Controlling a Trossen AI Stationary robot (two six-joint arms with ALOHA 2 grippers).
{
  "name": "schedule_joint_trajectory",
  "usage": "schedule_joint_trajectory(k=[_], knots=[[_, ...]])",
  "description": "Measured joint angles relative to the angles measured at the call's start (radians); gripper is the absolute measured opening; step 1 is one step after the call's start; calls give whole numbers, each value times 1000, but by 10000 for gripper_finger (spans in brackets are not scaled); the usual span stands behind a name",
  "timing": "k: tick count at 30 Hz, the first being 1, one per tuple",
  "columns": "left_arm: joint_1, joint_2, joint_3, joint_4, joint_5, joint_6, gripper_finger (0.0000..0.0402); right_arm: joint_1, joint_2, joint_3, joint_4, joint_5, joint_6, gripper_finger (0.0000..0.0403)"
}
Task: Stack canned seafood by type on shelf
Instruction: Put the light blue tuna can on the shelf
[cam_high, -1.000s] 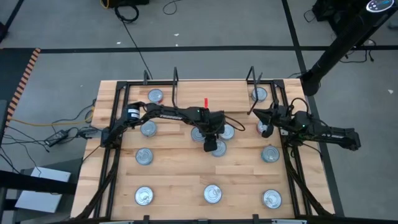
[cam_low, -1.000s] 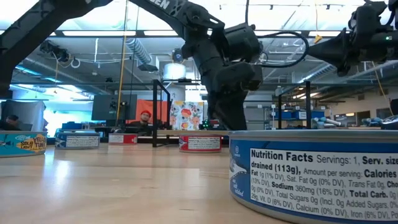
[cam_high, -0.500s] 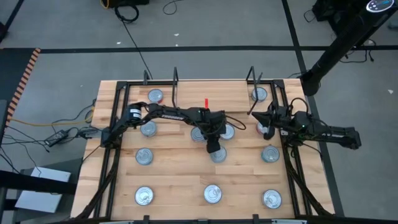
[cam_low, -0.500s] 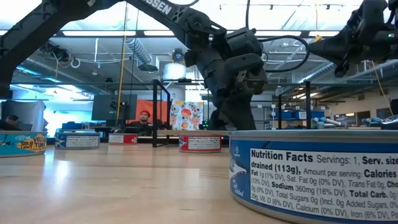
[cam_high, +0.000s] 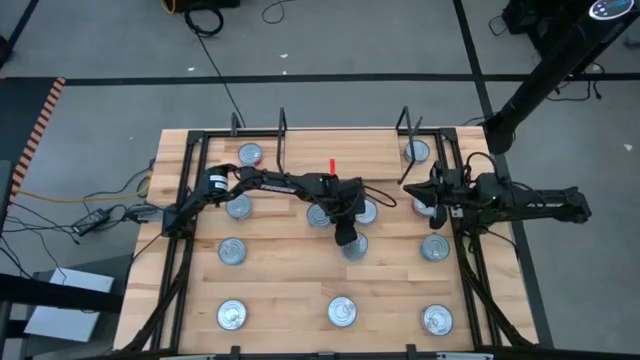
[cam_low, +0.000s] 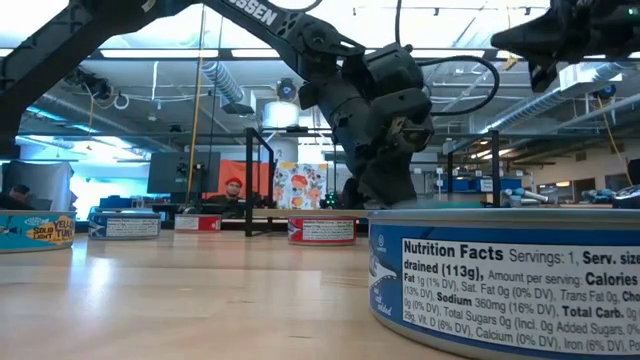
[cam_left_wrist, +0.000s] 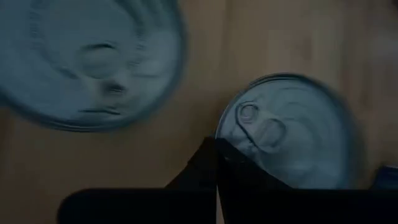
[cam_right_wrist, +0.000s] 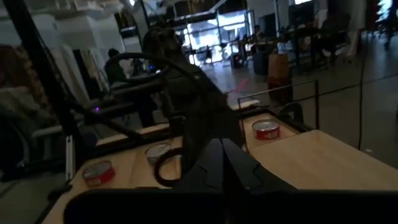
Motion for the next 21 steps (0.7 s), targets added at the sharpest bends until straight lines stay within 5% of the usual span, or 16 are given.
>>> schedule_joint_trajectory(k=[5,21], knots=[[1,12,-7,17,-62,-3,0,41,100,65,-2,0,-2,1],[10,15,-3,36,-44,1,0,180,258,232,-71,3,-5,2]])
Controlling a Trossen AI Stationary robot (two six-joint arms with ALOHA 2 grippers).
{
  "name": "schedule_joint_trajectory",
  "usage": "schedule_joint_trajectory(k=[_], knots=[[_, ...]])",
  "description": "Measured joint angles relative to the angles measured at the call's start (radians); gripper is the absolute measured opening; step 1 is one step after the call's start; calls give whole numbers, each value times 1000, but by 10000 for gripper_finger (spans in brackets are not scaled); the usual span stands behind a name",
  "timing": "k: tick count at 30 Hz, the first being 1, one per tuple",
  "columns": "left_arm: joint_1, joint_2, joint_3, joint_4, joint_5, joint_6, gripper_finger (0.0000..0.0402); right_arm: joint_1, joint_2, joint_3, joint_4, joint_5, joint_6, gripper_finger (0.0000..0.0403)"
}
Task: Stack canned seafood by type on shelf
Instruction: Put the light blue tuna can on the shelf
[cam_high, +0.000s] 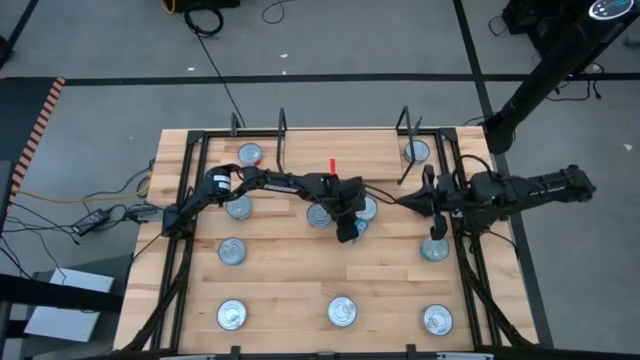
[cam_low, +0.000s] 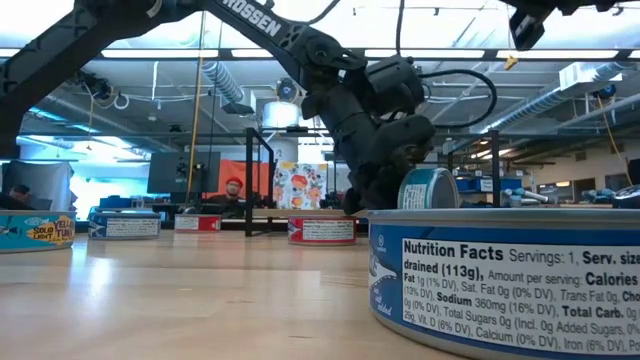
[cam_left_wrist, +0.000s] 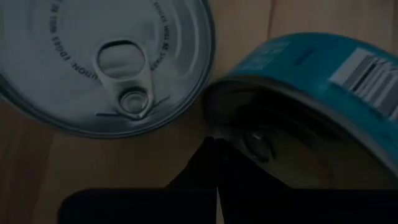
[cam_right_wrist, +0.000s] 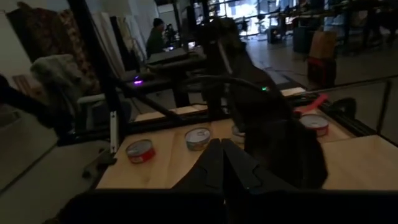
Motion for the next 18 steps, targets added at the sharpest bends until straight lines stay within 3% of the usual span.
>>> schedule_joint_trajectory(k=[10,14,18], knots=[[0,-90,2,-67,-9,16,0,35,40,118,-168,-1,85,3],[-7,-129,2,-105,-33,-24,0,34,33,124,-205,-3,85,7],[-21,-165,1,-138,-61,-111,0,34,16,124,-356,-3,77,8]])
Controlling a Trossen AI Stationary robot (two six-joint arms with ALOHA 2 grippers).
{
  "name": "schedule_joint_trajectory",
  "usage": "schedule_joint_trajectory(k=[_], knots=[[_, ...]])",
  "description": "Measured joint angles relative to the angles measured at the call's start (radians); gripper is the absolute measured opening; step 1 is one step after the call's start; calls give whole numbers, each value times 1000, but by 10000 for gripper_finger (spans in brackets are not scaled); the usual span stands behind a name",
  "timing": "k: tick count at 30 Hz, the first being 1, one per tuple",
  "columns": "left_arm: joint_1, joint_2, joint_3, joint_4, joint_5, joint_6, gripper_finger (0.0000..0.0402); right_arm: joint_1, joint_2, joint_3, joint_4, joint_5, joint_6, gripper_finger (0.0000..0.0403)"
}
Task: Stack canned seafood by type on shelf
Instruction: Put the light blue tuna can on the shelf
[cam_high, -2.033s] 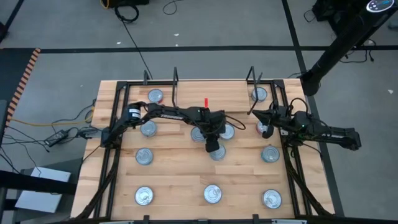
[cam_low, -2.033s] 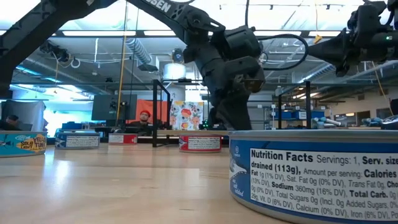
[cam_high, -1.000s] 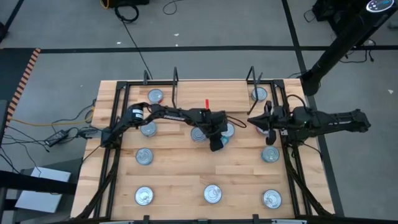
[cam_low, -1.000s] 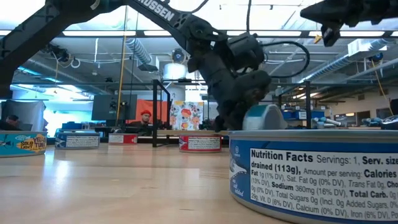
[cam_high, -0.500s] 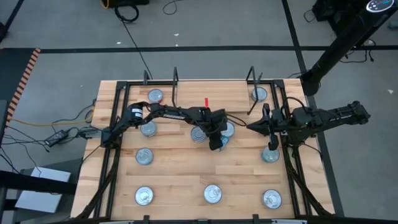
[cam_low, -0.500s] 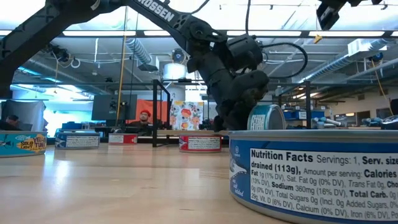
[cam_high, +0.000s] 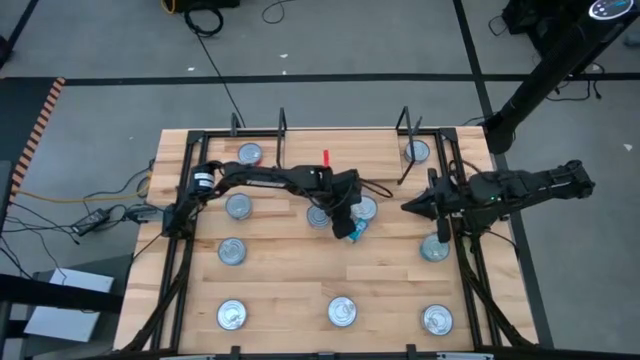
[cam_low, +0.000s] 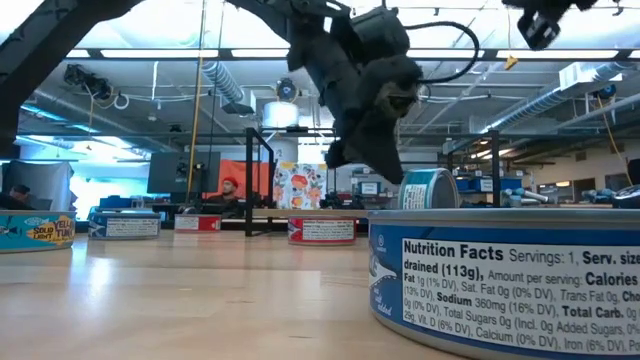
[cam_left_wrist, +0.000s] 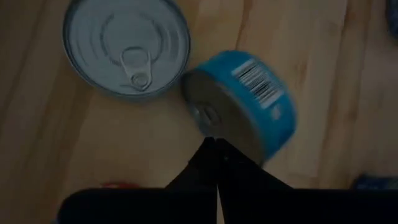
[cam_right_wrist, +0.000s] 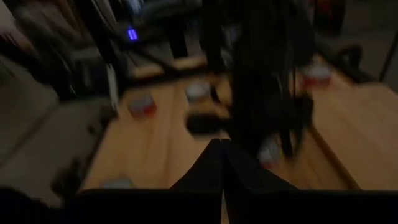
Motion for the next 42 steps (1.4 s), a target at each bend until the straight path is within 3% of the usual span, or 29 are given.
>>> schedule_joint_trajectory(k=[6,11,20,25,30,42], knots=[[-52,-69,2,10,-8,-167,16,-5,-11,0,-188,5,27,14],[-125,-69,8,23,-101,-231,61,-5,-12,-2,-334,65,16,43],[-183,-57,9,33,-317,-401,181,-5,-24,-5,-321,55,-6,10],[-183,-54,9,41,-350,-446,243,-5,-49,-5,-321,48,-3,26],[-183,-31,10,61,-360,-468,291,-5,-71,-5,-320,47,-6,13],[-183,5,9,74,-449,-479,310,-5,-98,-6,-318,45,-9,22]])
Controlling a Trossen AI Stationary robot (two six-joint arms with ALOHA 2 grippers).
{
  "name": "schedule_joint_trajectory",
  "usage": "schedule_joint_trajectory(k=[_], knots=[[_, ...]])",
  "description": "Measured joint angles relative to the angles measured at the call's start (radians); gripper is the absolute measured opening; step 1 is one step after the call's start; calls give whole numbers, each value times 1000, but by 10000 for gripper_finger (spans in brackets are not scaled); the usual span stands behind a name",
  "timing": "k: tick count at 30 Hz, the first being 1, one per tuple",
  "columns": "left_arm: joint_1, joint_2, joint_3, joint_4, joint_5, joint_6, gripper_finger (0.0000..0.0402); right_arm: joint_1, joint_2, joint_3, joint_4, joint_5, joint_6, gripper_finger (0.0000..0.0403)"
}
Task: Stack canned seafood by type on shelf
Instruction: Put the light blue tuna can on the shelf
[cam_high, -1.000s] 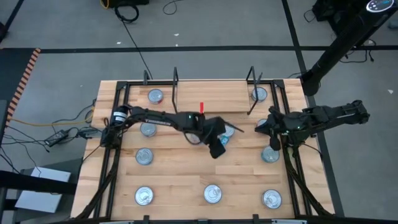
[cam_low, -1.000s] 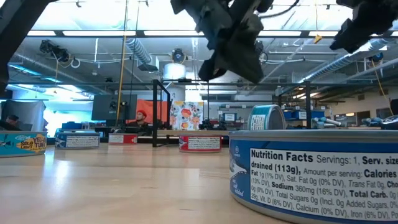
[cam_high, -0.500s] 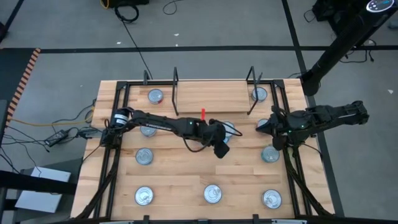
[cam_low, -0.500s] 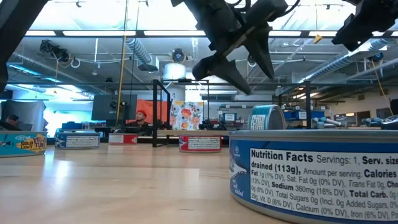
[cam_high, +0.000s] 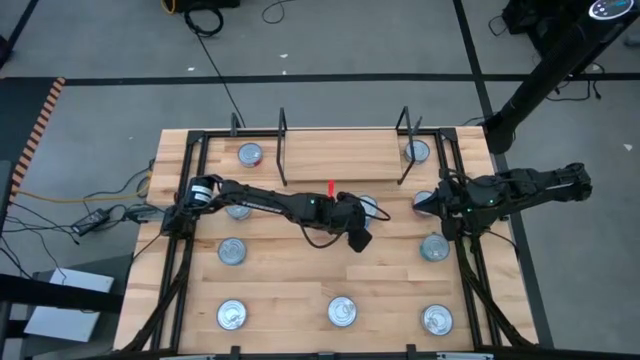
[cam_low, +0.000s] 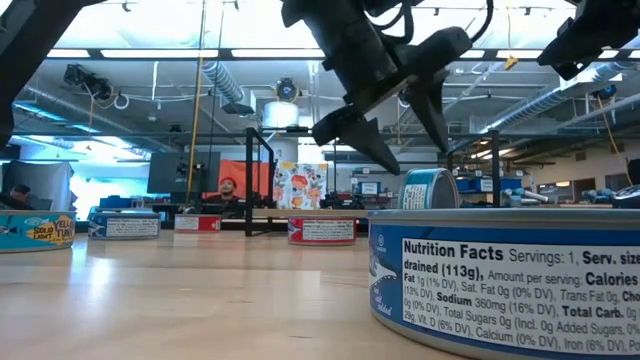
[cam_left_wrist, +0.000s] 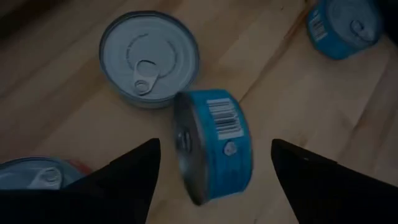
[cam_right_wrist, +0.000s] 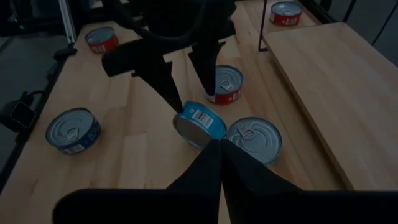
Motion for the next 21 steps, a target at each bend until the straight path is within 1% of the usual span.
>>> schedule_joint_trajectory(k=[9,11,15,21], knots=[[0,31,-2,-6,12,8,310,0,-6,0,2,0,-2,10],[0,38,0,10,12,8,310,0,-6,0,2,1,-2,10],[0,52,0,-14,19,11,310,0,-5,0,2,1,-2,16],[1,72,1,5,46,38,292,0,-5,0,3,2,-2,15]])
